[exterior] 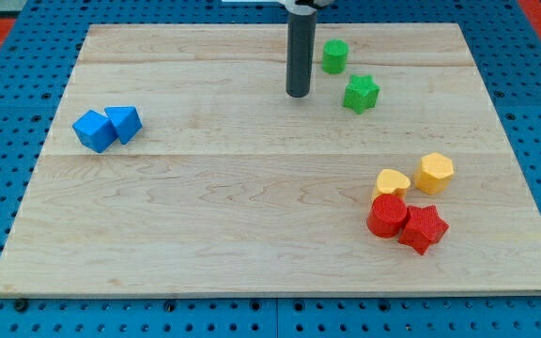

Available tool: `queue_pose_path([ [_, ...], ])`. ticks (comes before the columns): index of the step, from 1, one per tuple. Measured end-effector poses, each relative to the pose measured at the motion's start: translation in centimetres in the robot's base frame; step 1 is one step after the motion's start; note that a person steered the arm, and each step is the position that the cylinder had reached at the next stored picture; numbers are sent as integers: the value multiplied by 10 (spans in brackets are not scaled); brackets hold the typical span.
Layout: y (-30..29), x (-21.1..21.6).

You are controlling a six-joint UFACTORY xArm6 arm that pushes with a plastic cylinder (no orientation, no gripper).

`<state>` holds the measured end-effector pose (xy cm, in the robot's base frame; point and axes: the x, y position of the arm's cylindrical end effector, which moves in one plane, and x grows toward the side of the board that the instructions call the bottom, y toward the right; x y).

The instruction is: Drag the green star into the top left side of the hexagon

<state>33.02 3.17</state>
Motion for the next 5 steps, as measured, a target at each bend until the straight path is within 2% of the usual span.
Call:
queue_pose_path([
  [1, 47, -13],
  [2, 62, -11],
  [3, 96, 30],
  [4, 114, 48],
  [5, 114, 18],
])
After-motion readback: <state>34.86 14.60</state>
